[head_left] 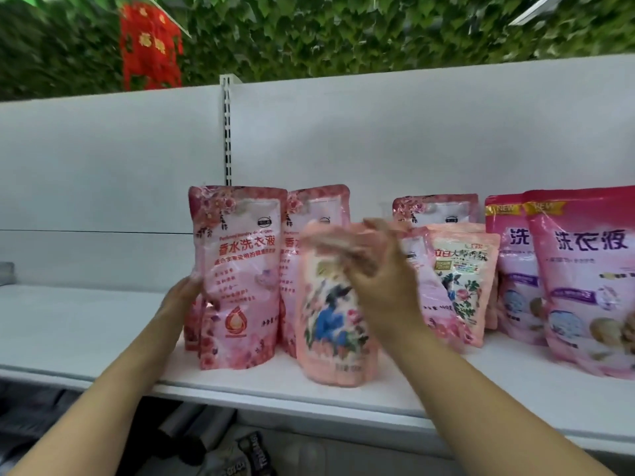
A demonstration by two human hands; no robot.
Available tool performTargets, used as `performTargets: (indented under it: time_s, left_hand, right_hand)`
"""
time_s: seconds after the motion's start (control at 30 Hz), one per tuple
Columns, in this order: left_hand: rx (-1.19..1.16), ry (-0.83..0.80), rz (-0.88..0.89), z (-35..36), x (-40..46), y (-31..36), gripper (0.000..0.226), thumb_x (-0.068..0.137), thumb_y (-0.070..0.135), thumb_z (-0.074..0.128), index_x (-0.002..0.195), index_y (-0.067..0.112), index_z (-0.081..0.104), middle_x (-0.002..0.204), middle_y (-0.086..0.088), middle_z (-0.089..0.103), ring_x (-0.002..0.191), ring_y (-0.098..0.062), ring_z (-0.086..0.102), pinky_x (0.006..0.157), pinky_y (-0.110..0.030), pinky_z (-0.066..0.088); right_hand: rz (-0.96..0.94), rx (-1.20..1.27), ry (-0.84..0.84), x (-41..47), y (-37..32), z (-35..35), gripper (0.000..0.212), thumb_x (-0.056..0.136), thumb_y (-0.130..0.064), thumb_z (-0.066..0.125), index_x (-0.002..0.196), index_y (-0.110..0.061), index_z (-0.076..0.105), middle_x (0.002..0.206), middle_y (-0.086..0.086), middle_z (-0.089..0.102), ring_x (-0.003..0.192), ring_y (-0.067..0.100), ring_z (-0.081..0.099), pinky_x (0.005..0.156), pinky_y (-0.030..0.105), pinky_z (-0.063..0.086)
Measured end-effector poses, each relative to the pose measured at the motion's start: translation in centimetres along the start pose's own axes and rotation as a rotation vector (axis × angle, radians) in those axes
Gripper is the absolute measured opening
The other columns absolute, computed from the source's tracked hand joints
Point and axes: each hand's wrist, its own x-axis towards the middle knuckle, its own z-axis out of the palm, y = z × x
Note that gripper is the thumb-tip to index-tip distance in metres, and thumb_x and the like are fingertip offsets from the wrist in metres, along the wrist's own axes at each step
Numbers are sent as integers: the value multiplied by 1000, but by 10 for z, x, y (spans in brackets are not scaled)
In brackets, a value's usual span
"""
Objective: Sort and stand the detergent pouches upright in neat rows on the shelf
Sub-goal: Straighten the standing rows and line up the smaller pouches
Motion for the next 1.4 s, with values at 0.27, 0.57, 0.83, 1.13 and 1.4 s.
performTargets:
  time_s: [0.27, 0.57, 0.83, 1.13, 1.4]
  left_hand:
    - [-55, -108, -40, 10, -9, 5, 109, 4, 85, 63, 96, 26, 56, 90, -3, 68, 78, -19, 63, 80, -38, 42]
    - [51, 96, -41, 47, -12, -3, 123, 36, 65, 82, 137, 18, 30, 131, -14, 50, 112, -34, 56, 97, -51, 43]
    - [357, 201, 57, 73, -30, -3, 126, 48, 54, 75, 145, 30, -3, 152, -10, 2, 138, -33, 20, 112, -46, 20]
    - [486, 240, 183, 75, -45, -7, 138, 44, 80, 62, 145, 26, -14, 156, -2, -11, 143, -22, -7, 115, -45, 4]
    - [467, 242, 369, 79, -70, -13, 134, 38, 101, 22, 145, 28, -13, 155, 1, -12, 139, -8, -12, 113, -36, -10]
  right_hand:
    - [524, 114, -252, -36, 4, 19, 96, 80, -34, 69, 145, -28, -2, 149, 3, 28, 133, 24, 34, 108, 35, 31]
    - [481, -220, -153, -28, 9, 5, 48, 81, -45, 63, 115, -16, 47, 112, -1, 61, 102, 20, 58, 84, 30, 47]
    - [652, 51, -391, -33, 3, -24, 54, 95, -48, 34, 140, -18, 32, 139, -4, 43, 128, 18, 37, 111, 42, 23]
    - [721, -262, 47, -28, 39, -96, 98, 78, -61, 56, 148, -16, 6, 156, 7, 6, 142, 30, 12, 112, 48, 17]
    - [823, 170, 43, -32, 43, -103, 45, 84, -42, 59, 112, -8, 52, 102, 11, 61, 82, 20, 56, 66, 27, 46]
